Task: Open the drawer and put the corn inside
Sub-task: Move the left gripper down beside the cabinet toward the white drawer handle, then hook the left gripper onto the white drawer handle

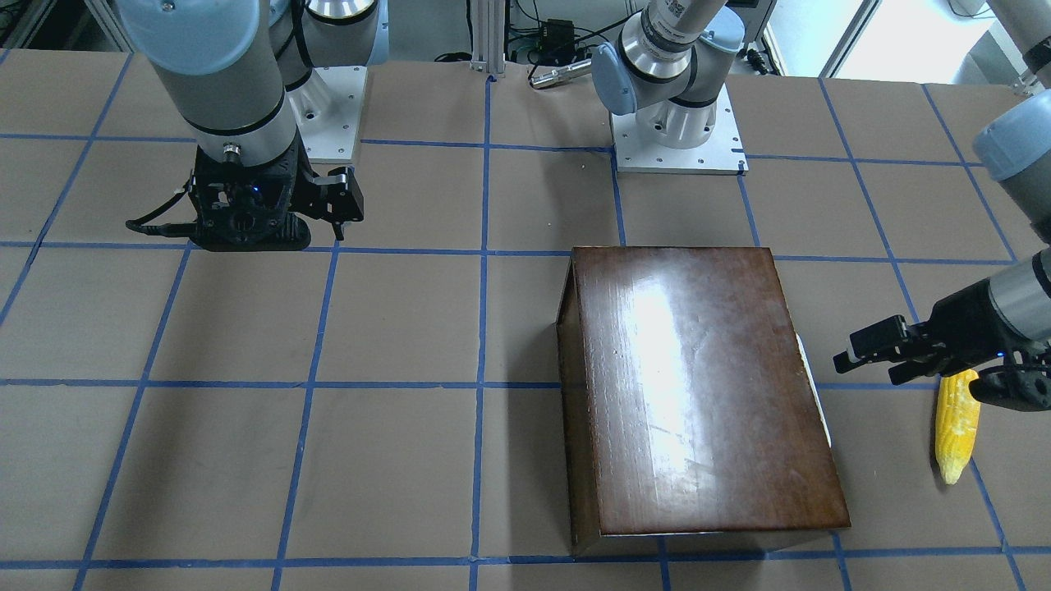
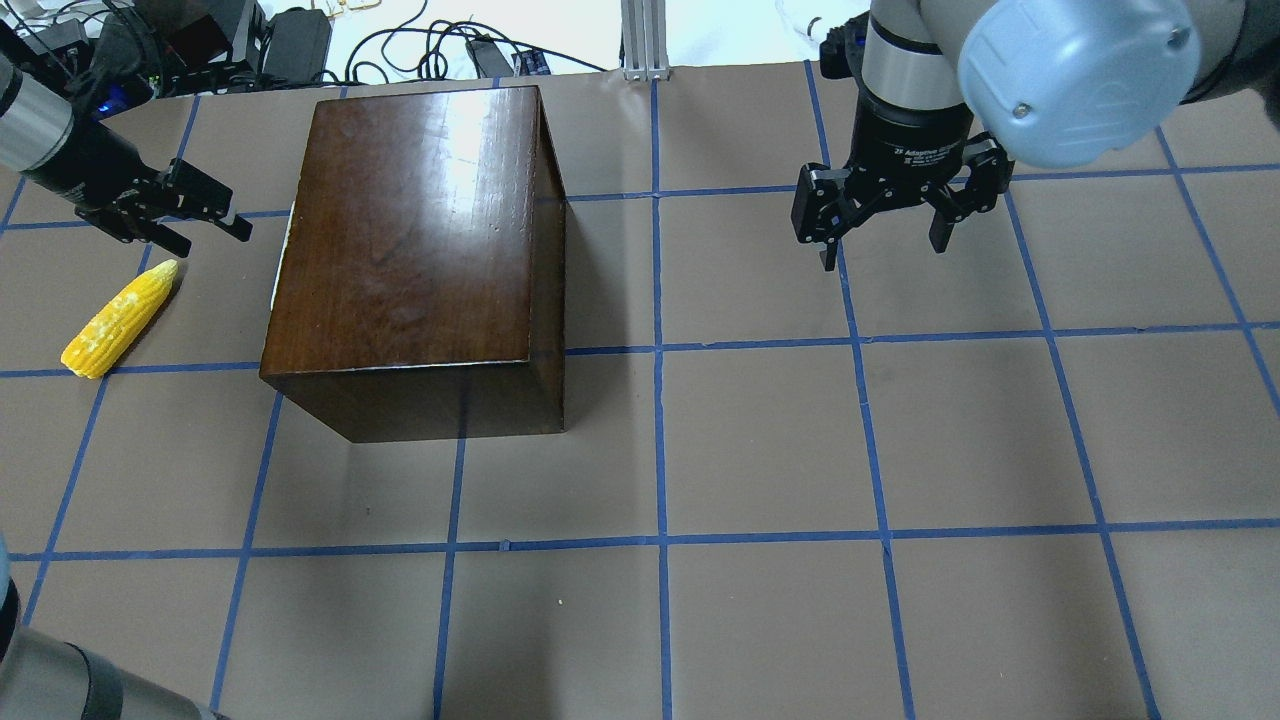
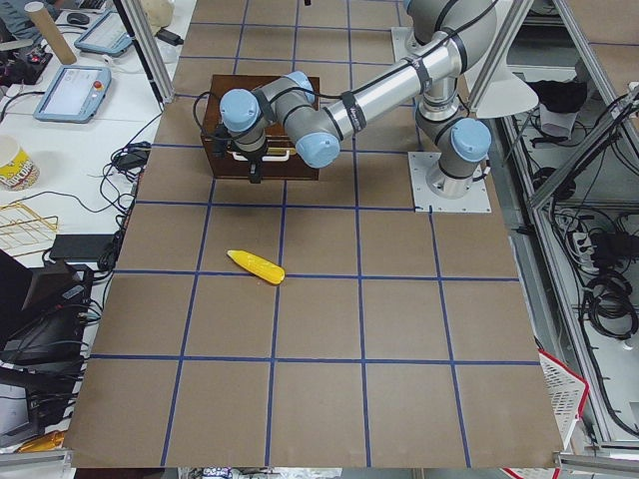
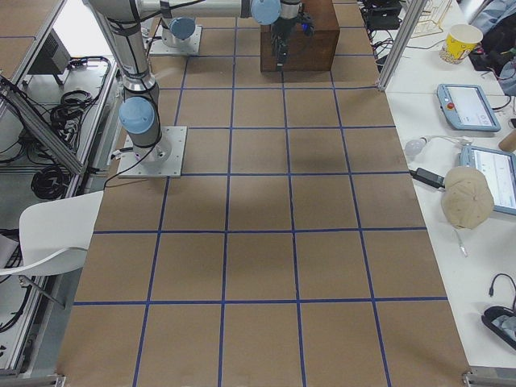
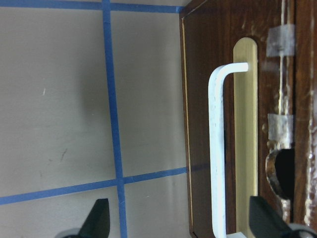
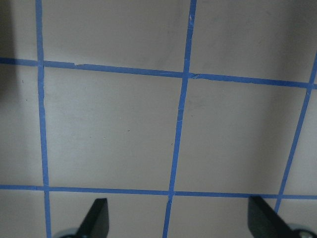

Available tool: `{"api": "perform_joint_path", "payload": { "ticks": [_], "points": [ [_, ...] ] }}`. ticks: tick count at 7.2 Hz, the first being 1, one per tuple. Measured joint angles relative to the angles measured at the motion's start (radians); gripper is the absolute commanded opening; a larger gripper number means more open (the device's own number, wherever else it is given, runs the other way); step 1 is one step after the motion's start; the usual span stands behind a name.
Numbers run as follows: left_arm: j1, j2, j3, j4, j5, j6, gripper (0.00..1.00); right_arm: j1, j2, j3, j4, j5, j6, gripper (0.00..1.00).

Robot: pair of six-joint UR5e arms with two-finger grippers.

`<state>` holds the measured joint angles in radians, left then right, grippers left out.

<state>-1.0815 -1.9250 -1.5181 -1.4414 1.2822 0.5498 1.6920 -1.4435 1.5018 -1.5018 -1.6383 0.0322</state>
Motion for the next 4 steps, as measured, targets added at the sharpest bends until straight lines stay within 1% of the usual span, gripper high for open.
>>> {"api": "perform_joint_path", "payload": {
  "ticks": [4],
  "points": [
    [0.0, -0.027, -0.044, 0.005, -0.049, 0.002, 1.0, 0.0, 0.0, 0.0, 0.0, 0.0, 0.0, 1.0]
  ]
}}
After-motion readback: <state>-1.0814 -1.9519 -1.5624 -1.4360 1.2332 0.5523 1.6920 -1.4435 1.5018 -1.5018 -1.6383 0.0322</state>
